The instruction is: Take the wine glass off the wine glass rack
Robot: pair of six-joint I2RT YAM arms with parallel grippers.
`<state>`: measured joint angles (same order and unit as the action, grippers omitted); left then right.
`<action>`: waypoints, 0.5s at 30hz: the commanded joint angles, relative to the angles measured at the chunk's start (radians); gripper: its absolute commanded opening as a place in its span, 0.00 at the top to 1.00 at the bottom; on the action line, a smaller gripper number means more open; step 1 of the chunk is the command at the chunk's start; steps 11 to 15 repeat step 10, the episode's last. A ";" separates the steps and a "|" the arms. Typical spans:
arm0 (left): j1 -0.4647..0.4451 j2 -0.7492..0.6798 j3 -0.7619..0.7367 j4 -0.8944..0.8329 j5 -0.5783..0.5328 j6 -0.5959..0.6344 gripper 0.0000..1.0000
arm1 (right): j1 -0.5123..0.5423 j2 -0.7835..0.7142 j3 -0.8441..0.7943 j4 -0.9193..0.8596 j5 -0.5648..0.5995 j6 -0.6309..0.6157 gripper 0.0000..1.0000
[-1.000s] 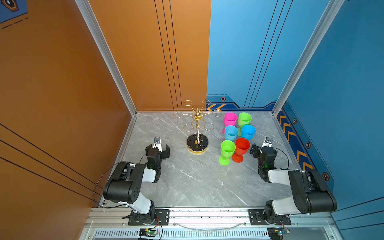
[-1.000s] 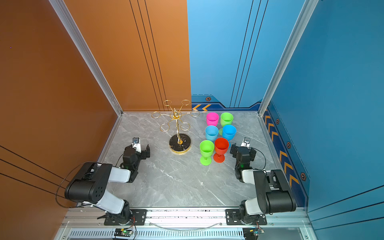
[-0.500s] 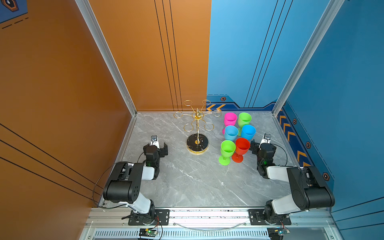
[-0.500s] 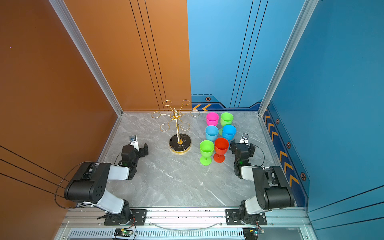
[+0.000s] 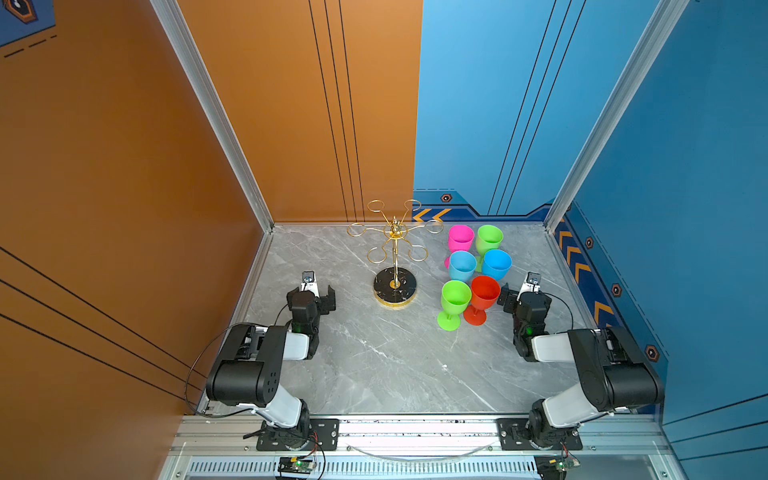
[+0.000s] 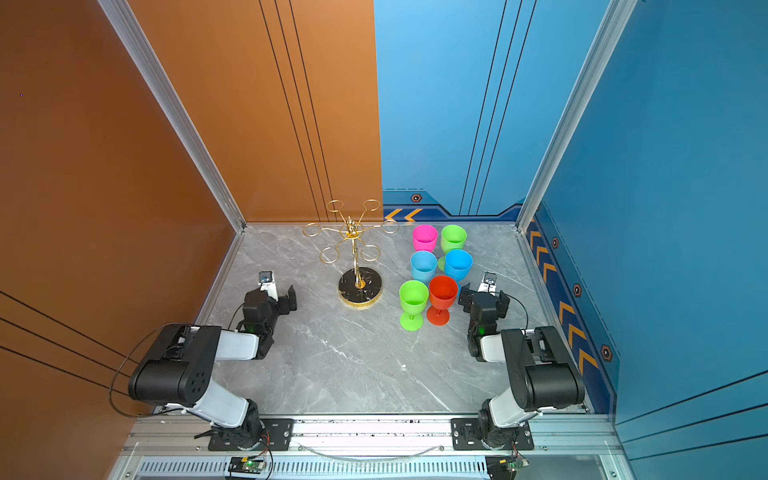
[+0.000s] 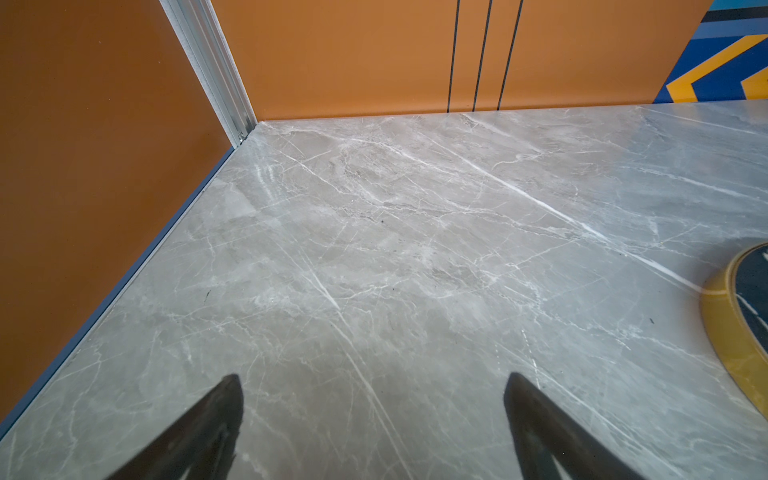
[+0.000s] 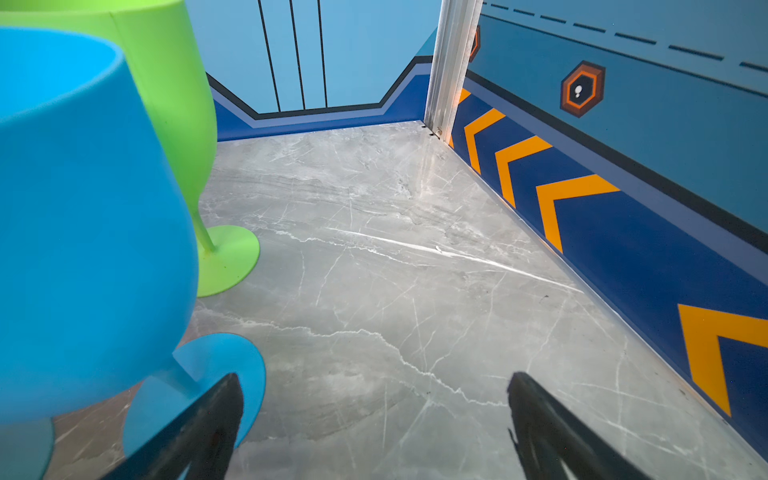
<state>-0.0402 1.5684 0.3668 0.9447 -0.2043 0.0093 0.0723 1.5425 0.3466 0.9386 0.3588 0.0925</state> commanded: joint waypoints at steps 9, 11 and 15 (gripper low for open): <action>0.004 -0.005 0.010 -0.015 0.020 -0.007 0.02 | 0.001 0.006 0.003 0.018 -0.018 -0.011 0.00; 0.003 -0.005 0.011 -0.015 0.022 -0.007 0.02 | 0.001 0.007 0.003 0.019 -0.019 -0.011 0.00; 0.003 -0.005 0.011 -0.015 0.022 -0.007 0.02 | 0.001 0.007 0.003 0.019 -0.019 -0.011 0.00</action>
